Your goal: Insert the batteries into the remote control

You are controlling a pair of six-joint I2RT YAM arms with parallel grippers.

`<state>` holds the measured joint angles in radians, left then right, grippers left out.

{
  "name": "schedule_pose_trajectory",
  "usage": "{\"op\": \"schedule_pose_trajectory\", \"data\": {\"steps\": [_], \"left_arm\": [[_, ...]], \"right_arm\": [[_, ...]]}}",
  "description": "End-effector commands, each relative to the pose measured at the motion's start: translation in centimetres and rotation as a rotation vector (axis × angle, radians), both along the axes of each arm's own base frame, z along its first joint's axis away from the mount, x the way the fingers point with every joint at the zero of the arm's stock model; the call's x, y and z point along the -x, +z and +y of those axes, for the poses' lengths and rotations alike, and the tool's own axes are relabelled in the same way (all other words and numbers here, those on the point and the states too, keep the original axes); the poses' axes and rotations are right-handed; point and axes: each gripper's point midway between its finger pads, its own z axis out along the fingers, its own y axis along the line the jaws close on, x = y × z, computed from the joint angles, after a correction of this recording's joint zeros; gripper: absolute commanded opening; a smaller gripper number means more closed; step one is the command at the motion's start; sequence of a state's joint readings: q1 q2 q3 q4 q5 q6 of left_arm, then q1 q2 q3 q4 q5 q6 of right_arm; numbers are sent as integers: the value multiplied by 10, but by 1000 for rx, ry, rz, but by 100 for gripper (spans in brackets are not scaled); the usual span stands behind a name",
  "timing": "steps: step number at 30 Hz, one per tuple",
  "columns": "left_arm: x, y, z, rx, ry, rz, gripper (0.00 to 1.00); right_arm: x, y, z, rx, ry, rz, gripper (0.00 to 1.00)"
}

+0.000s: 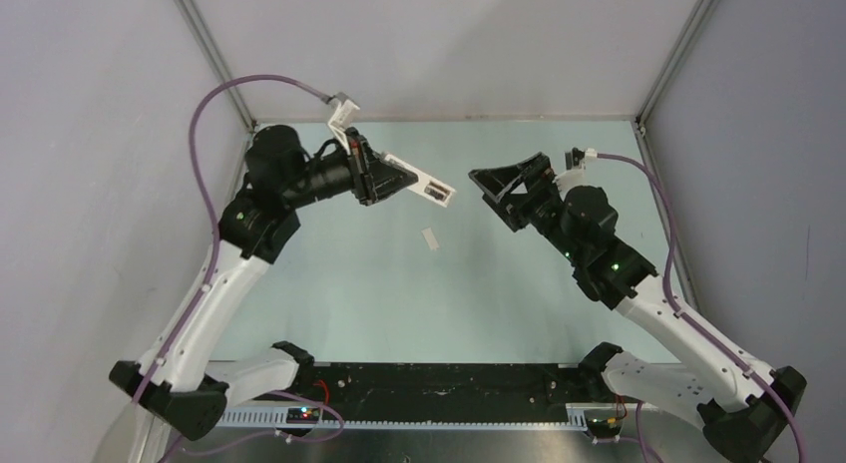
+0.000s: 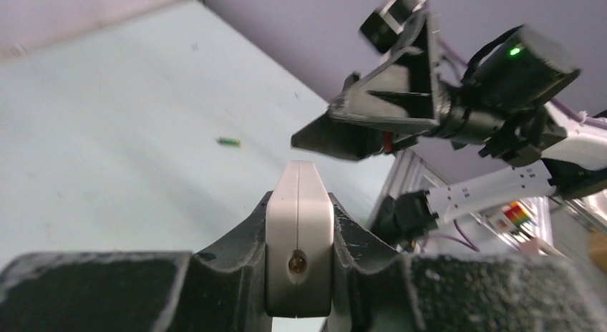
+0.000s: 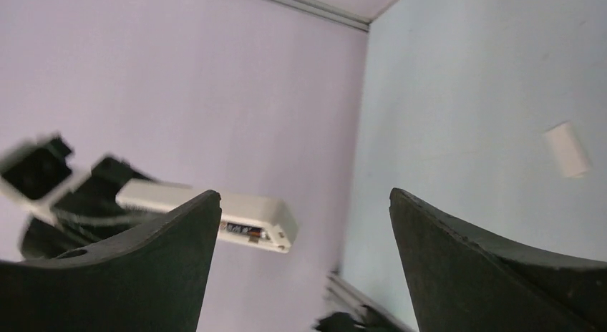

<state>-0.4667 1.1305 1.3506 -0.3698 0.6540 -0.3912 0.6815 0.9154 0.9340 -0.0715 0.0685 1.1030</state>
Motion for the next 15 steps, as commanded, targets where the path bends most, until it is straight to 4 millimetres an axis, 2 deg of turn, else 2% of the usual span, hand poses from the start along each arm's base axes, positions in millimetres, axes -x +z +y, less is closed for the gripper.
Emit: {"op": "schedule_pose_trajectory", "data": {"steps": [1, 2, 3, 4, 7, 11, 14, 15], "left_arm": [[-6, 51, 11, 79, 126, -242, 0], [-4, 62, 13, 107, 143, -287, 0], [-5, 57, 12, 111, 149, -289, 0], [-1, 70, 15, 150, 158, -337, 0], [-3, 69, 18, 169, 189, -367, 0], [-5, 66, 18, 154, 194, -381, 0], [-6, 64, 18, 146, 201, -387, 0], [-6, 69, 19, 156, 206, -410, 0]], "right_arm": [[-14, 55, 2, -396, -52, 111, 92], [-16, 59, 7, -434, -35, 126, 92], [-16, 62, 10, -502, -21, 174, 93], [-18, 64, 16, -539, -1, 191, 94], [-16, 85, 26, -701, 56, 234, 98], [-14, 105, 32, -805, 76, 239, 99], [-12, 108, 41, -830, 100, 274, 99], [-13, 109, 44, -837, 108, 282, 99]]}}
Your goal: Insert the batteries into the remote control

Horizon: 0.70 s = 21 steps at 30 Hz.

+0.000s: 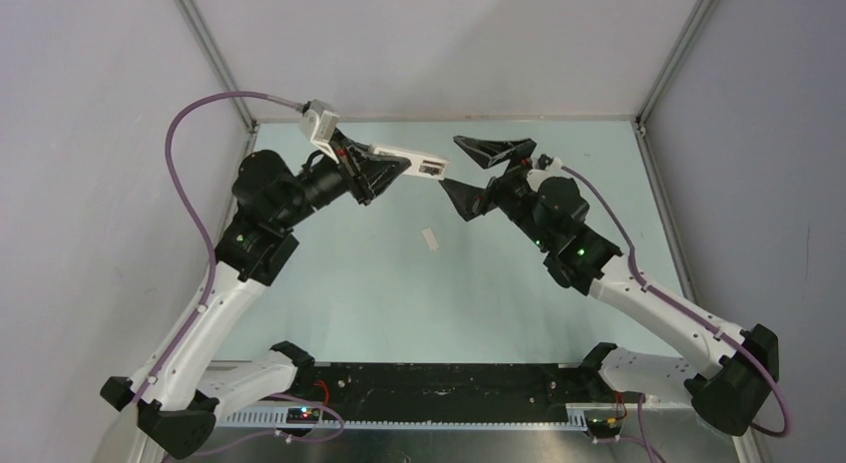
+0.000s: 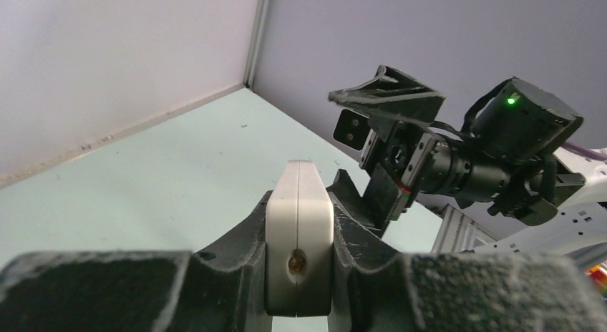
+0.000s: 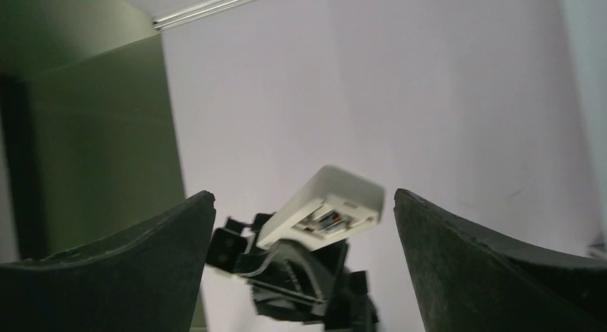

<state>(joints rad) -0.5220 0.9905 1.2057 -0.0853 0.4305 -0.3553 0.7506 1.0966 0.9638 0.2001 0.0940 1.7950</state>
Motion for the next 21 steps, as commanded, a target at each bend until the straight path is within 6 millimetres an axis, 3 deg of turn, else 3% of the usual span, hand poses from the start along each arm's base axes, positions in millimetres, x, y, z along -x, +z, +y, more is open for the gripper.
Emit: {"op": "schedule_pose_trajectory", "data": {"steps": [1, 10, 21], "left_arm": [[-1, 29, 5, 39, 40, -139, 0], [1, 26, -2, 21, 6, -171, 0], [9, 2, -9, -107, -69, -297, 0]], "right_arm": [[8, 62, -1, -222, 29, -35, 100], [8, 56, 19, -243, 93, 25, 98], [11, 38, 40, -210, 193, 114, 60]]}}
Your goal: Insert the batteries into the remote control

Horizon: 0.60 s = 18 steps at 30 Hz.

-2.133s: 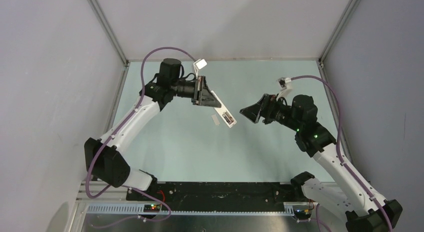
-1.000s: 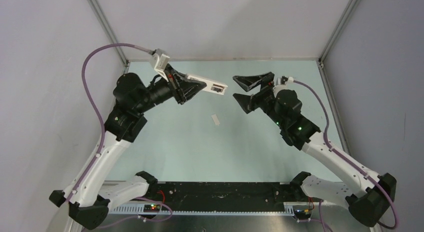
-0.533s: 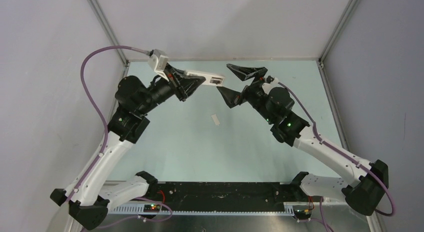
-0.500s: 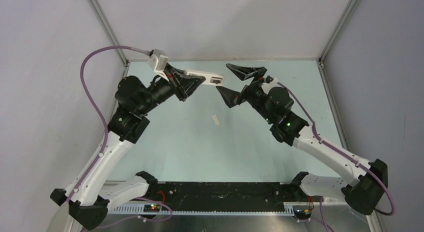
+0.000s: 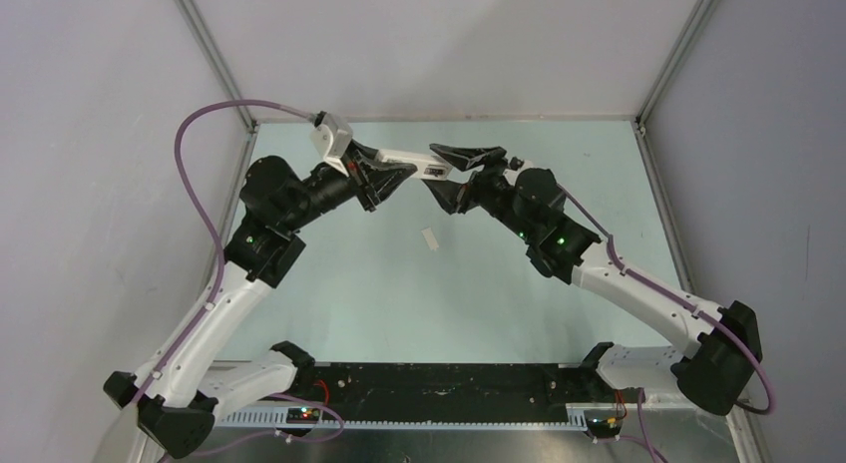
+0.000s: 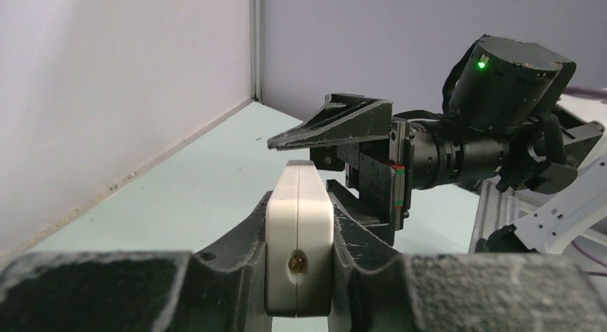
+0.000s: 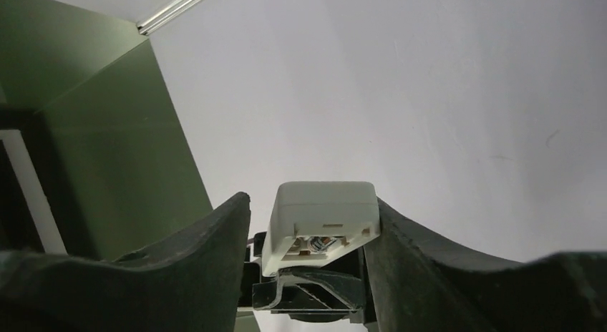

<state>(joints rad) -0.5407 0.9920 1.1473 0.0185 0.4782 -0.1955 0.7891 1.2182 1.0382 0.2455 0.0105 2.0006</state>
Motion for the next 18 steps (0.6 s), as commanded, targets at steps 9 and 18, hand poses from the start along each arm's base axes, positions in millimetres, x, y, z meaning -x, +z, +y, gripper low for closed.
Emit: {"op": "schedule_pose_trajectory", "data": {"steps": [9, 18], "left_arm": [[9, 1, -1, -50, -29, -127, 2], [8, -13, 2, -43, -10, -74, 71]], "right_arm": [[7, 32, -2, -62, 58, -35, 32], [-2, 34, -17, -73, 4, 0, 16]]}}
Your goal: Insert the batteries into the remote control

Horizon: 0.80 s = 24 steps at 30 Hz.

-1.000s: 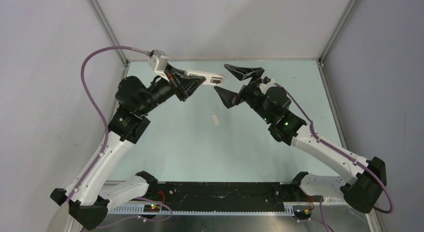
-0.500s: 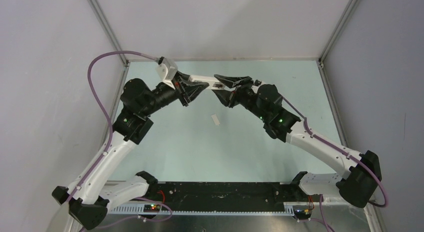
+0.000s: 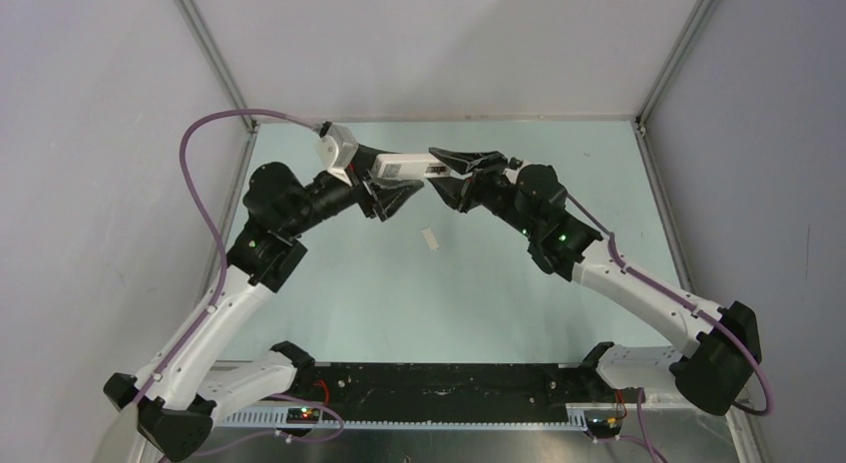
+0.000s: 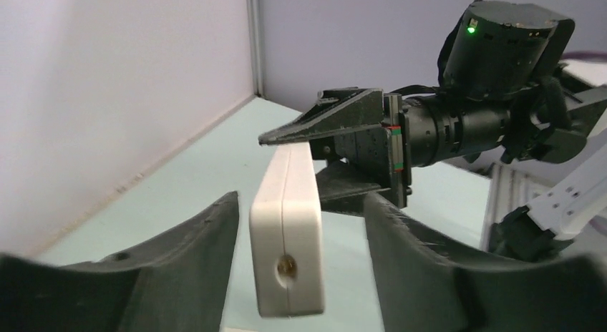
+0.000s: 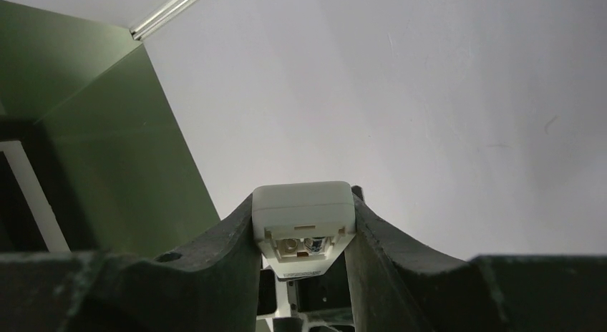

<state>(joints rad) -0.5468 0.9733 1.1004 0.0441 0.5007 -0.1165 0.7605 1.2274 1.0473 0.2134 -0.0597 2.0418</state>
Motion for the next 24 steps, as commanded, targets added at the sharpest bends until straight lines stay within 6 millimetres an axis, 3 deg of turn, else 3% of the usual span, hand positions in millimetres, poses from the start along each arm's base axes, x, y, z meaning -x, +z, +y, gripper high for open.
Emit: {"op": "schedule_pose_trajectory", "data": {"steps": [1, 4, 7, 11, 18, 22, 24], "left_arm": [[7, -3, 3, 7, 4, -1, 76], [8, -14, 3, 6, 1, 35, 92], [9, -19, 4, 11, 5, 53, 99], [9, -16, 12, 28, 47, 58, 100], [25, -17, 12, 0, -3, 141, 100], [41, -18, -3, -3, -134, 216, 100], [45, -20, -9, -2, -187, 262, 100]], "right_arm": [[-4, 43, -24, -74, -63, -47, 15], [-12, 50, -39, -94, -117, -52, 12], [-20, 52, -50, -96, -148, -52, 10], [-26, 42, -62, -16, -181, -71, 9], [-35, 6, -102, 391, -255, -286, 9], [-25, -13, -110, 629, -144, -499, 6], [-19, -32, -113, 796, -69, -604, 1]]}}
